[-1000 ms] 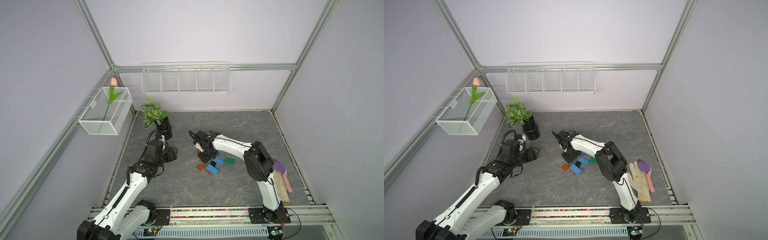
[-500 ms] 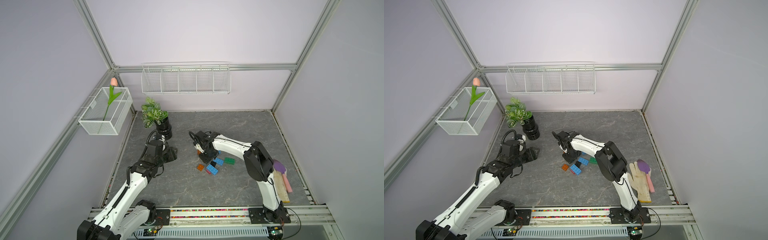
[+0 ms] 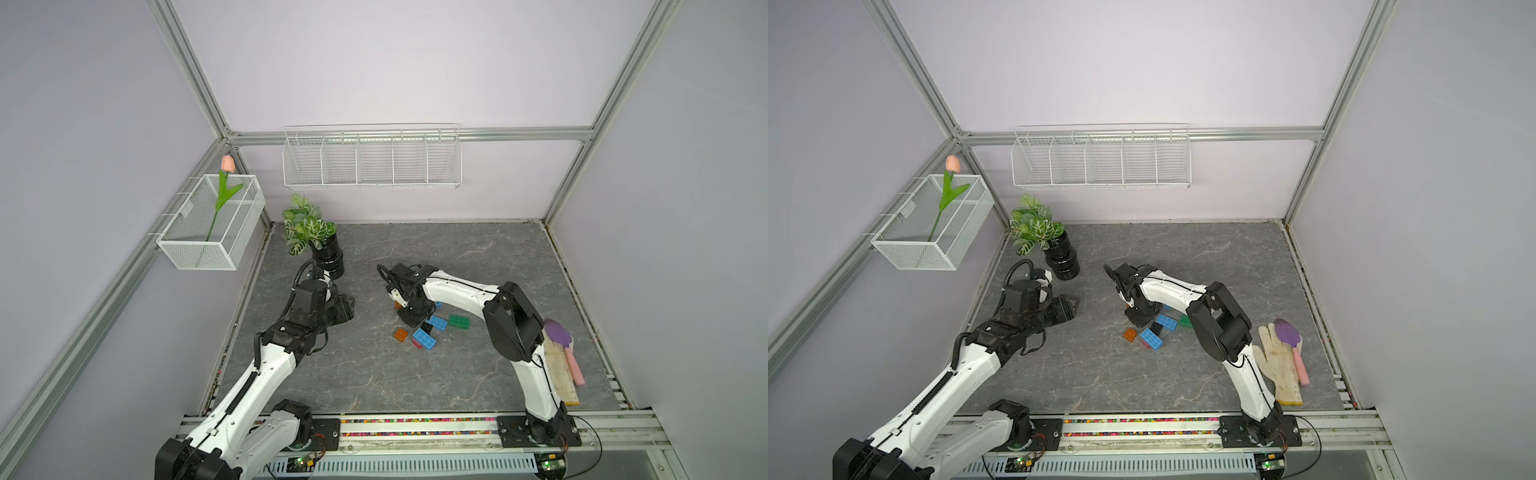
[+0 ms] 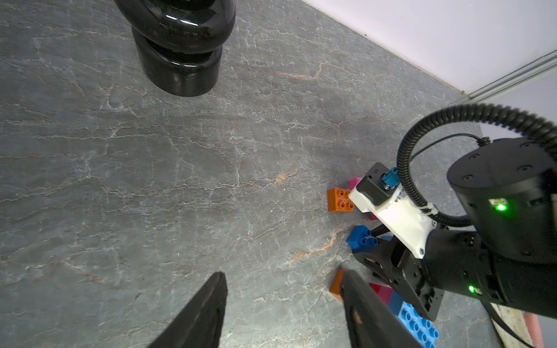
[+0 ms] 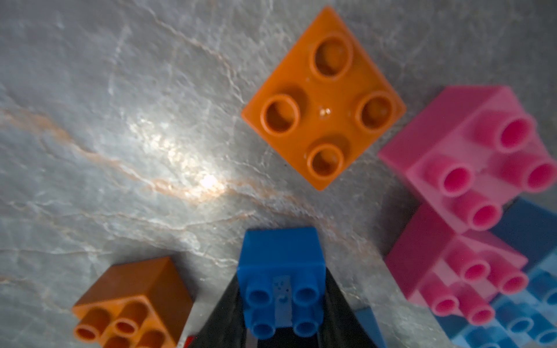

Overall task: Assemble the letter p with lego
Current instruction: Pick up the lego brick from the center of the board.

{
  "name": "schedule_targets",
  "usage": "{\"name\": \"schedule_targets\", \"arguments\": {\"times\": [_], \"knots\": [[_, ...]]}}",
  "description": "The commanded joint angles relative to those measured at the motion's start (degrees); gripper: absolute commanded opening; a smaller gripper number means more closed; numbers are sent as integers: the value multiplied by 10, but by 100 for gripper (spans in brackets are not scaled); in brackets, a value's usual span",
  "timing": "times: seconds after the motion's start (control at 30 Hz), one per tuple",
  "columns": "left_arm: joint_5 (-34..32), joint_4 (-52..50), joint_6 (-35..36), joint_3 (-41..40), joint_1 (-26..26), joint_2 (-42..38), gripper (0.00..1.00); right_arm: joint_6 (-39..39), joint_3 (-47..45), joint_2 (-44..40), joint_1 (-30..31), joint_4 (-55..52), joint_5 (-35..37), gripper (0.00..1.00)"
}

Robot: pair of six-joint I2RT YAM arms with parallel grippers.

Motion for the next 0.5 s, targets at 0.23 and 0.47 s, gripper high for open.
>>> {"name": "schedule_targets", "arguments": {"times": [0.23,0.47], "knots": [[-8,-7,8,9,2,0,63,17,17,7,1,2,-3,41],[-8,-8,7,9,2,-1,63,20,26,6,1,2,-6,41]]}}
